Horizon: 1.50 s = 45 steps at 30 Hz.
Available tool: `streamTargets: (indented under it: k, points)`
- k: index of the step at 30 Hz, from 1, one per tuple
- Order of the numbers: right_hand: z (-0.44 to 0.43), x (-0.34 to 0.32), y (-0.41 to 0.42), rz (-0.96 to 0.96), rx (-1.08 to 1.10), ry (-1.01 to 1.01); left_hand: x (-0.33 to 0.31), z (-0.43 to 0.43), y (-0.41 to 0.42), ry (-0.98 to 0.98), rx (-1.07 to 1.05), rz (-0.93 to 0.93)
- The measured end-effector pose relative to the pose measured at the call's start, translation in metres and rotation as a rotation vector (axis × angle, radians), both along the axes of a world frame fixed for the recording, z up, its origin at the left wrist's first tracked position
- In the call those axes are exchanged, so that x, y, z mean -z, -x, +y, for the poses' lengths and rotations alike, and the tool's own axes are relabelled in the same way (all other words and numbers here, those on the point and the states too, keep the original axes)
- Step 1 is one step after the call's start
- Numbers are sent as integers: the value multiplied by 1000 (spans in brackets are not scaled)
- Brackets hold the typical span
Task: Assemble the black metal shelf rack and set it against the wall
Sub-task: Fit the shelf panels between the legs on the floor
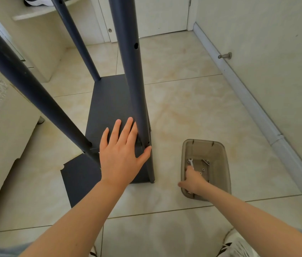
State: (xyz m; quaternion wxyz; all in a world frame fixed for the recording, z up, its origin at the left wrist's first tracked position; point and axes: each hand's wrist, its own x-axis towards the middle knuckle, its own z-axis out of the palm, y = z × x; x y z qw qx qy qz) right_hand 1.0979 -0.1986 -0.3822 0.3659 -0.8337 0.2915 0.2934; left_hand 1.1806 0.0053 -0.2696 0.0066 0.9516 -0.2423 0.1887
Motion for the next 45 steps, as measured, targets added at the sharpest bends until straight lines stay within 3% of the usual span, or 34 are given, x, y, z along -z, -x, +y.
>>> streamTargets:
  k: [7, 13, 18, 24, 34, 45]
  points:
    - [28, 11, -2, -63, -115, -32, -3, 0, 0, 3, 7, 2]
    - [9, 17, -6, -90, -69, -146, -4, 1, 1, -11, 11, 14]
    - [-31, 33, -7, -80, -80, 49, -5, 1, 1, 14, 8, 27]
    - [-37, 54, -4, 82, -310, 217, -6, 0, 4, 27, 13, 33]
    - [-24, 77, 3, 157, -651, 487, -3, -1, 2, 43, 11, 25]
    - [-21, 90, -5, 186, -731, 550, -2, 0, 1, 70, 28, 6]
